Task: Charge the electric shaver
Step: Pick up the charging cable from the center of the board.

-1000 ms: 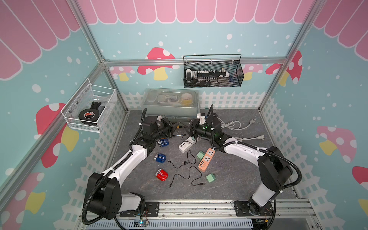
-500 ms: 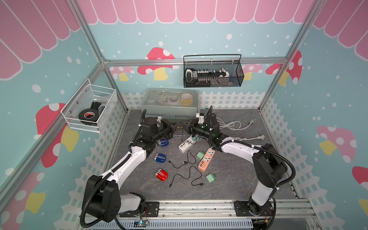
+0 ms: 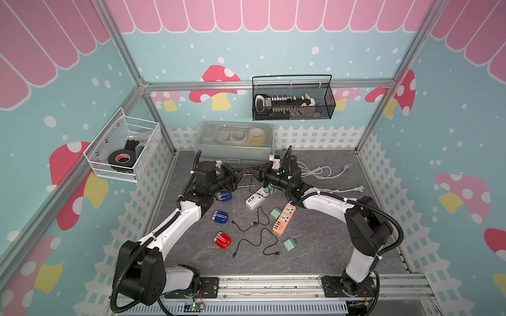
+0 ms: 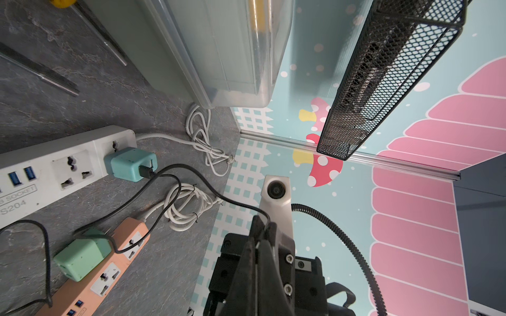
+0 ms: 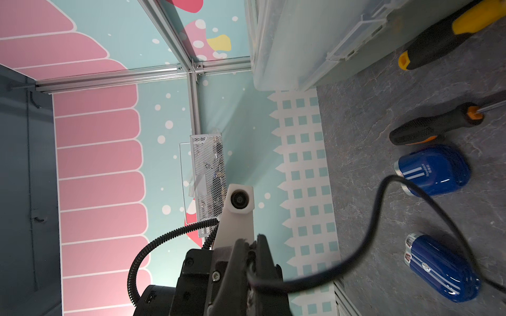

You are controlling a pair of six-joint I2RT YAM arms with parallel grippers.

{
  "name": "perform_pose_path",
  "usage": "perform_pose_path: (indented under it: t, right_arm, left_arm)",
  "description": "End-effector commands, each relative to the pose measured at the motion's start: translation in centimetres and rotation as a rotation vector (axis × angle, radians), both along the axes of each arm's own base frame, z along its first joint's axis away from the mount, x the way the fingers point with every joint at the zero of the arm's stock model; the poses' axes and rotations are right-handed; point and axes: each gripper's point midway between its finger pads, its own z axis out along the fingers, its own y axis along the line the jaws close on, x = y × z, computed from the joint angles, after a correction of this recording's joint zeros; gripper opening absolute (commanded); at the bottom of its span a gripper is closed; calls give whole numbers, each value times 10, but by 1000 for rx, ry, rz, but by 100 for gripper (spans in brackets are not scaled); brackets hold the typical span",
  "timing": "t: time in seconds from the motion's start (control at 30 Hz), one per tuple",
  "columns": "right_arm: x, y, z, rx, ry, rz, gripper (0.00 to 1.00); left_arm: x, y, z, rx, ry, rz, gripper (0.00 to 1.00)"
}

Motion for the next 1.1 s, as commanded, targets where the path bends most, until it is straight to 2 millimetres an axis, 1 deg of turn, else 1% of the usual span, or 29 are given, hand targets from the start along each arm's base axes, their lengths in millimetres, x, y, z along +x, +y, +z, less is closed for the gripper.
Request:
perform_pose_path:
  t: [0.0,0.03,0.1,0.17,0.27,0.4,0.43,0.5,0.67,1.0,1.07]
  right_arm:
    - [0,0,14,30,-39,8,0]
    - [-1,-1,13,27,-41,0,0]
    - [-1,-7,12,24,-50,-25,0]
    - [-1,-9,15,38,-60,-42,0]
    - [1,-10,16,50,-66,-52,0]
    - [1,-7,16,61,-58,-45,0]
    - [0,-6,16,62,-58,-44,0]
    - [1,-7,14,66,-53,-50,0]
    - [2,-6,17,85,-47,-50,0]
    - [-11,-2,11,83,-15,-12,0]
    - [-13,-3,10,79,-9,-10,0]
  left_arm:
    - [2,2,9,23,-35,5,0]
    - [2,2,11,31,-40,6,2]
    - [0,5,13,40,-33,22,20]
    - [0,6,14,16,-36,37,24]
    - [4,1,12,-48,-32,37,26]
    - [6,-7,12,-64,-31,16,26]
    - [7,-8,13,-68,-33,13,24]
    - [7,-12,11,-73,-28,-3,18]
    - [6,-12,2,-55,-4,-6,17]
    - [15,-14,2,-27,-28,-20,17]
    - [17,-15,2,-32,-34,-22,13]
